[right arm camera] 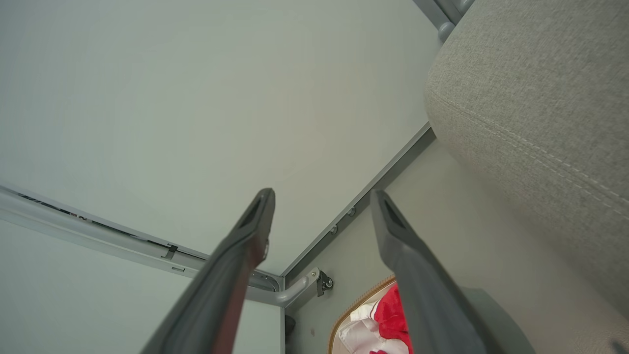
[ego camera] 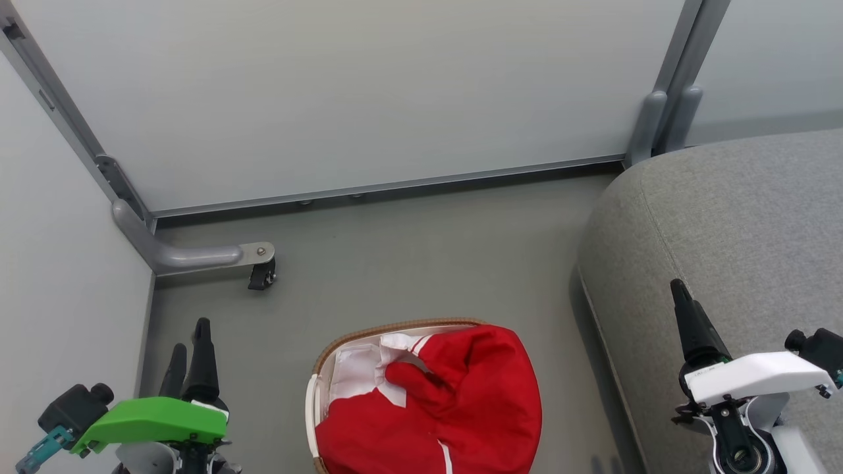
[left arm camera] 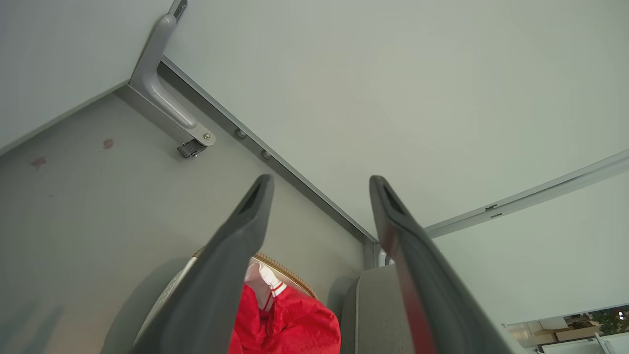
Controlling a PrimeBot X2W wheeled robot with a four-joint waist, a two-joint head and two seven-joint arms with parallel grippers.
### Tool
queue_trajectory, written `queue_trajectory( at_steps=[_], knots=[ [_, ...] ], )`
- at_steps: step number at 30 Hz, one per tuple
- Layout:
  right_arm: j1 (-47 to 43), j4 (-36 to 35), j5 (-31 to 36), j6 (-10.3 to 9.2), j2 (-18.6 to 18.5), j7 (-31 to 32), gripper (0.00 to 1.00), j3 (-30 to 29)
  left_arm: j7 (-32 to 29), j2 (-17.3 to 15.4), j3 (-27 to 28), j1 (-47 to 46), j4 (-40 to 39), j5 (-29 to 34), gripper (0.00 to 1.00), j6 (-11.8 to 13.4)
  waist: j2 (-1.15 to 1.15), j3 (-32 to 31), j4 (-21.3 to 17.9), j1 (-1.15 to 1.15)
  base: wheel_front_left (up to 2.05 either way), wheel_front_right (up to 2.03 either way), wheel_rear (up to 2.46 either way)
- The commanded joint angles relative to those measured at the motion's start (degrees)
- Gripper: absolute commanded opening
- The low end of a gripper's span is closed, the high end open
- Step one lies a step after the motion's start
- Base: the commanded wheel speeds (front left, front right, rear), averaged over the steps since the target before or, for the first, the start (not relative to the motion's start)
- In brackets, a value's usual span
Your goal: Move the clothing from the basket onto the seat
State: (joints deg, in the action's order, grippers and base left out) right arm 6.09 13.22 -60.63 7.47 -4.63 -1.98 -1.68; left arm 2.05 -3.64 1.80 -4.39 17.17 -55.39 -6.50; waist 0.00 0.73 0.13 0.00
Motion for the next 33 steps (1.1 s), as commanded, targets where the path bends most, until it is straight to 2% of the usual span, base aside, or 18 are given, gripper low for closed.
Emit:
queue_trajectory(
  at_steps=[1,17,33],
  knots=[
    [1.61,-1.10,1.67,0.02,-0.70,-0.54,1.00,0.12,0.51,-0.82,-0.18,-1.82,-0.70,2.10,1.00,0.23,0.00,0.01,0.00,0.00,0.00,0.00,0.00],
    [3.05,-1.81,15.85,0.02,-1.14,-3.87,1.00,2.43,3.84,-1.75,-3.43,-2.61,0.91,15.83,1.00,1.06,0.00,0.24,0.13,0.00,0.00,0.00,0.00],
    [1.80,0.14,26.46,0.03,-0.20,-6.46,1.00,3.29,6.39,-0.91,-5.46,-2.16,2.03,25.93,1.00,2.05,0.00,0.27,0.14,0.00,0.00,0.00,0.00]
  ],
)
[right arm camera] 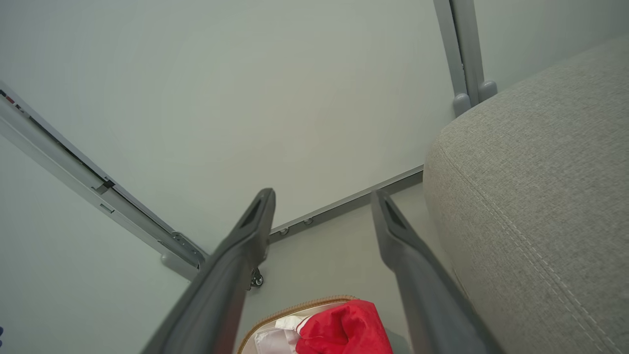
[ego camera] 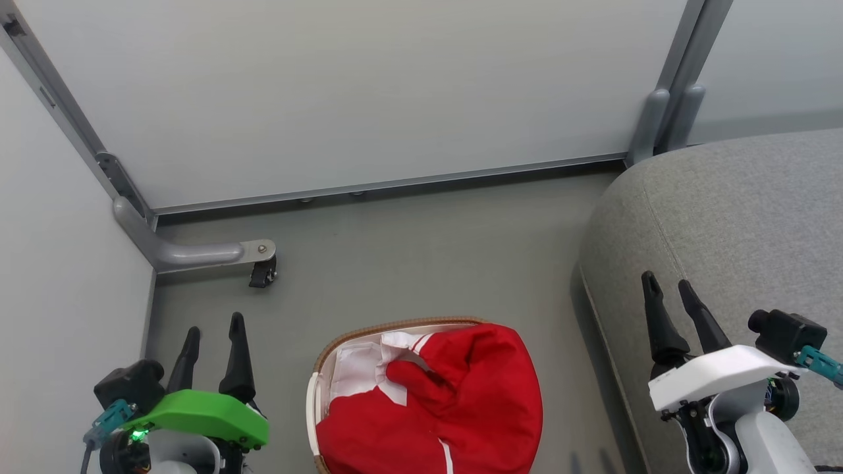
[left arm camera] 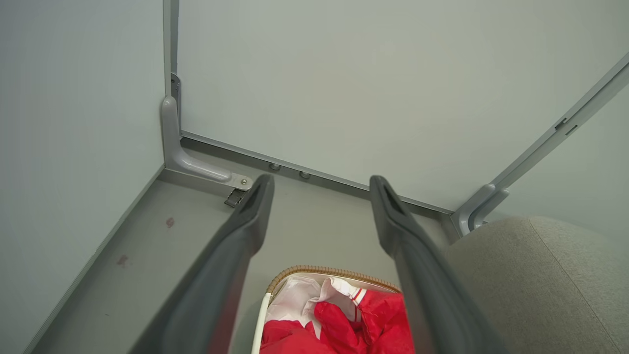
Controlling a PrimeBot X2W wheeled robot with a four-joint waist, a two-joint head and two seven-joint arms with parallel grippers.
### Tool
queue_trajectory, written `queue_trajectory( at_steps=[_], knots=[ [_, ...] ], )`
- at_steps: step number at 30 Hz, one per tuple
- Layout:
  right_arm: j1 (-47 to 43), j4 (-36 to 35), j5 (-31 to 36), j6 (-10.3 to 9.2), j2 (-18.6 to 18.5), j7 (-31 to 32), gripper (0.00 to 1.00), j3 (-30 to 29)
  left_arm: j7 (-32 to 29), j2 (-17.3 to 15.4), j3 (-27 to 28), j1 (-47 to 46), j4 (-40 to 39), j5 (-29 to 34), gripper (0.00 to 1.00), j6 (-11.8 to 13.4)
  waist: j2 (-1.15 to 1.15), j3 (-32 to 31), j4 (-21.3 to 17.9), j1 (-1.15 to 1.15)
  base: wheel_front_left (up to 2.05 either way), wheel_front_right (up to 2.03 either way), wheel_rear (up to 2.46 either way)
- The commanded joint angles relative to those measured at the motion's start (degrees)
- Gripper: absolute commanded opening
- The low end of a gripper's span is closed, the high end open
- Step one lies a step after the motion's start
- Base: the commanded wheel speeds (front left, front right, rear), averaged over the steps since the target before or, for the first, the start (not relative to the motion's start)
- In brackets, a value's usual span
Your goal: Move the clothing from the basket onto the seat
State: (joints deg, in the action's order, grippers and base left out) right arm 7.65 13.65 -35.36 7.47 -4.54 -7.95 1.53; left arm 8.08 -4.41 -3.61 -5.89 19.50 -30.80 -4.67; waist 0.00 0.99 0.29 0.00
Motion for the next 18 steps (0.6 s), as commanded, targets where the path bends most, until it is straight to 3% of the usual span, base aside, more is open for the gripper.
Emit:
queue_trajectory(
  at_steps=[1,18],
  knots=[
    [0.14,-0.25,1.68,0.03,-0.28,-0.64,1.00,0.13,0.49,-0.08,-0.20,-0.49,-0.28,1.90,1.00,0.22,0.00,0.01,-0.03,0.00,0.00,0.00,0.00],
    [-1.07,0.39,10.65,0.03,-0.07,-3.02,1.00,1.62,2.87,0.89,-0.80,1.72,0.19,10.57,1.00,0.70,0.00,-0.03,-0.09,0.00,0.00,0.00,0.00]
  ],
)
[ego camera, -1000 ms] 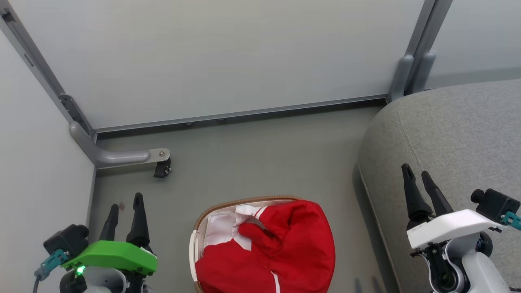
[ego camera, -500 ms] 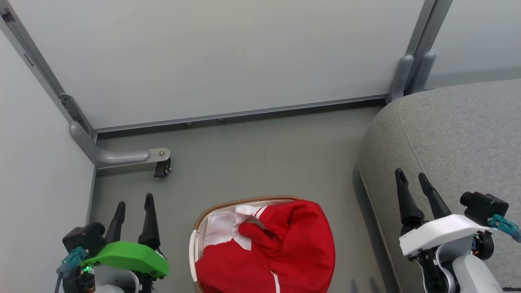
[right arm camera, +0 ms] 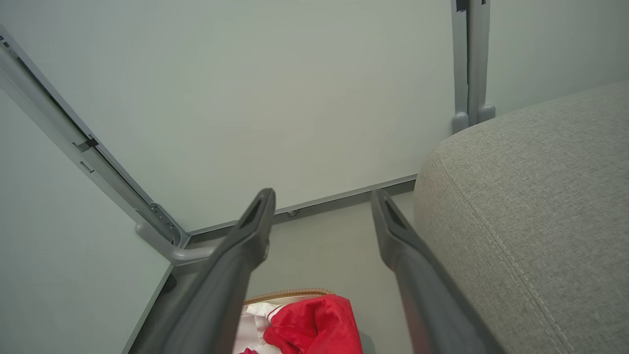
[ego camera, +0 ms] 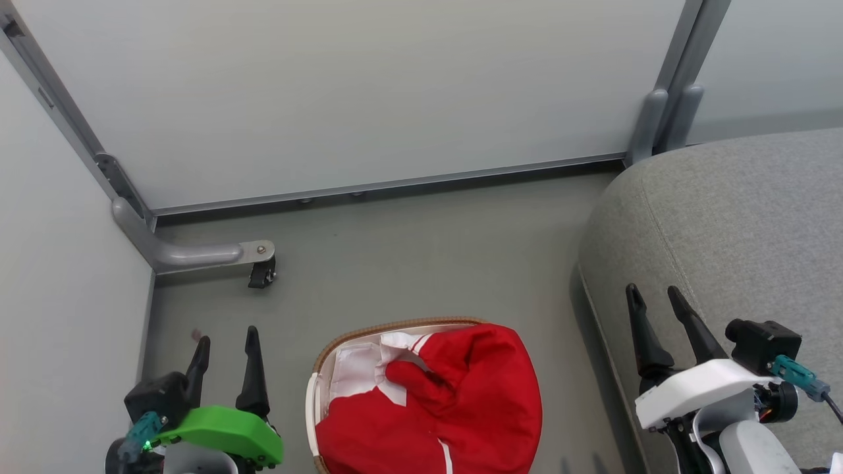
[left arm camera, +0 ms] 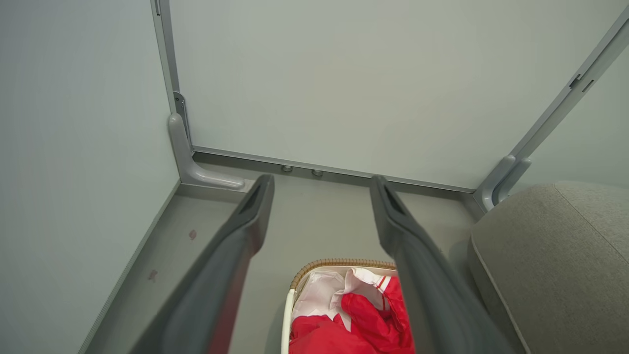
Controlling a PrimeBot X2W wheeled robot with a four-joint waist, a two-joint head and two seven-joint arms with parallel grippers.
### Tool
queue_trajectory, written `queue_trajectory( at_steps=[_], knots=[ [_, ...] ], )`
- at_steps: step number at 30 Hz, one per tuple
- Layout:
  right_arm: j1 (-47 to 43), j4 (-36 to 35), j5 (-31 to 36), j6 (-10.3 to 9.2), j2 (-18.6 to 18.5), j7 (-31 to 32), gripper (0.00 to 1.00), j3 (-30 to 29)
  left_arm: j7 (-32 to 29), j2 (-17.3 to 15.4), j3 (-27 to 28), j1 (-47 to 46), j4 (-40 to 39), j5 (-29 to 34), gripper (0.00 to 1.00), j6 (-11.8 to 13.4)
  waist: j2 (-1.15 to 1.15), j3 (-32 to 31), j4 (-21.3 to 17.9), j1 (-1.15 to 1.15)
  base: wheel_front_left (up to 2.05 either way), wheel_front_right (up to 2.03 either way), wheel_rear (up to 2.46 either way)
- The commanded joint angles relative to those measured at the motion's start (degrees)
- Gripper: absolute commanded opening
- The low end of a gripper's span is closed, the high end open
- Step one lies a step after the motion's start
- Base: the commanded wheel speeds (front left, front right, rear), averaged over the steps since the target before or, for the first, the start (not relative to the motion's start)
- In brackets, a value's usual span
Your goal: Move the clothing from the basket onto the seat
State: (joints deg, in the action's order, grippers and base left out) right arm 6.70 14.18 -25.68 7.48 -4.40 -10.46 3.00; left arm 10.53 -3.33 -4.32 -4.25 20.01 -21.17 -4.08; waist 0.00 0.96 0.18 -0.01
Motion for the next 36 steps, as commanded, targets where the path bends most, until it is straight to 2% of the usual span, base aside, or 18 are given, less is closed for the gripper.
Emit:
queue_trajectory(
  at_steps=[1,12,28,36],
  knots=[
    [-0.14,-0.04,1.50,0.02,-0.18,-0.62,1.00,0.26,0.56,-0.14,-0.22,0.20,-0.32,1.61,1.00,0.04,0.00,0.01,0.03,0.00,0.00,0.00,0.00],
    [-0.17,0.46,6.45,0.02,0.20,-1.95,1.00,0.98,1.92,0.23,0.23,1.02,-0.67,6.59,1.00,0.25,0.00,0.12,-0.06,0.00,0.00,0.00,0.00],
    [-1.22,-0.93,13.03,0.02,1.16,-3.74,1.00,-2.29,3.66,0.40,0.84,2.52,-2.99,11.39,1.00,-0.38,0.00,0.10,-0.43,0.01,0.00,0.00,0.00],
    [-0.09,-1.33,16.17,0.01,1.30,-4.53,1.00,-1.55,4.38,0.37,-1.02,0.72,-0.97,13.06,1.00,-0.99,0.00,3.34,-1.46,0.01,0.00,0.00,0.00]
  ],
)
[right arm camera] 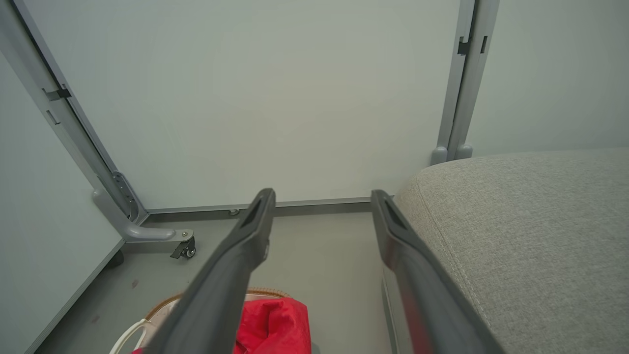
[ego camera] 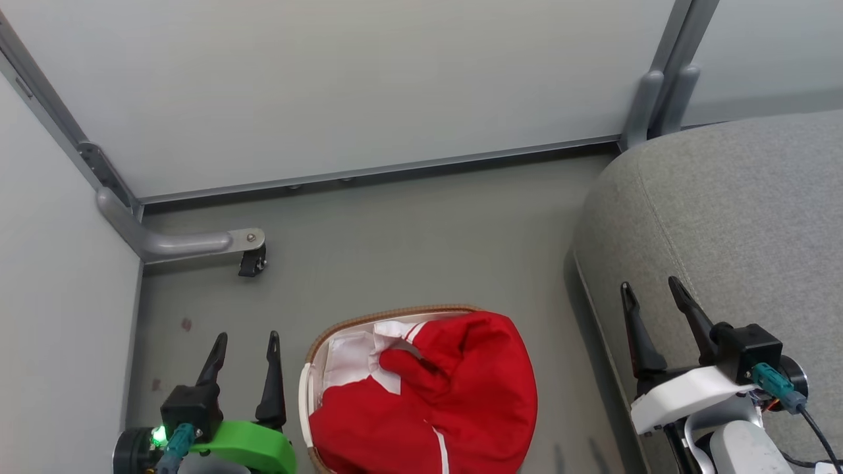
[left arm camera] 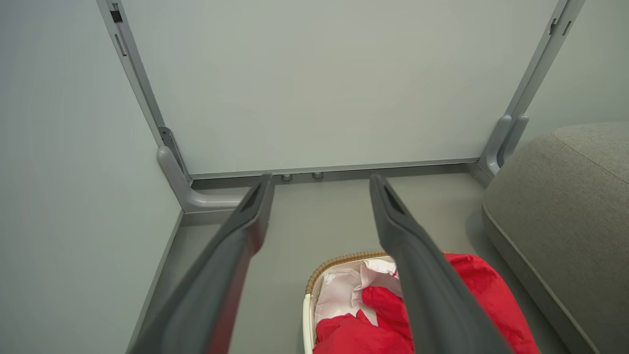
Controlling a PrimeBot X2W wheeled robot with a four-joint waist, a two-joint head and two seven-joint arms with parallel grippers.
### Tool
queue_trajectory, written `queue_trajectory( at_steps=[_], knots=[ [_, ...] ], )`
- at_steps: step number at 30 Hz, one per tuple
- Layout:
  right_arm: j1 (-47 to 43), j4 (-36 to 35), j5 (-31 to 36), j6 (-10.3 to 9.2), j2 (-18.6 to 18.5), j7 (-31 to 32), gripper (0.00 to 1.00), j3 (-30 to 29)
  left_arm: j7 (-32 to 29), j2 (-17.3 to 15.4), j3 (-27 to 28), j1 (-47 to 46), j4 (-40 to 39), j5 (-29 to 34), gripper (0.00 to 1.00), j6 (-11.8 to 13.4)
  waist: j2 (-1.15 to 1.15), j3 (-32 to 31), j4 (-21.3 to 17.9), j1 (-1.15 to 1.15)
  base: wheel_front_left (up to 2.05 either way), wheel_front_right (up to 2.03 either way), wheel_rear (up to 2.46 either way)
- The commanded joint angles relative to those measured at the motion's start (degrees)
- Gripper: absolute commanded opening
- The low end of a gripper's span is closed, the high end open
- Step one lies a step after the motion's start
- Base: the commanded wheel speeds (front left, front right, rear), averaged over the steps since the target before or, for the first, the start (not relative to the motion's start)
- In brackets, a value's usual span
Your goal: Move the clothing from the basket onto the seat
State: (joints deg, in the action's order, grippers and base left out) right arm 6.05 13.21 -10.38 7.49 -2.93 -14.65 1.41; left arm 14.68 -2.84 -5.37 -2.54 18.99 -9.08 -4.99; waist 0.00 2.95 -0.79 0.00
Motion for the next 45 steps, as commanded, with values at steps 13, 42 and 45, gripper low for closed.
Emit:
queue_trajectory(
  at_steps=[13,42,45],
  knots=[
    [7.63,-3.74,0.41,-0.01,-0.10,-0.63,1.00,-0.59,0.49,-0.14,-3.32,-10.20,4.85,-0.19,1.00,-1.73,0.00,14.47,-3.29,0.00,0.00,0.00,0.00],
    [22.87,-10.73,-3.93,-0.02,-0.08,-0.63,1.00,4.36,0.48,-1.61,-13.29,-32.24,27.58,1.80,1.00,-2.59,0.00,38.59,-10.58,0.00,0.00,0.00,0.00],
    [23.21,-11.12,-4.35,-0.02,-0.08,-0.63,1.00,4.40,0.48,-2.12,-14.92,-34.83,32.57,2.20,1.00,-2.59,0.00,40.26,-11.33,0.00,0.00,0.00,0.00]
  ],
)
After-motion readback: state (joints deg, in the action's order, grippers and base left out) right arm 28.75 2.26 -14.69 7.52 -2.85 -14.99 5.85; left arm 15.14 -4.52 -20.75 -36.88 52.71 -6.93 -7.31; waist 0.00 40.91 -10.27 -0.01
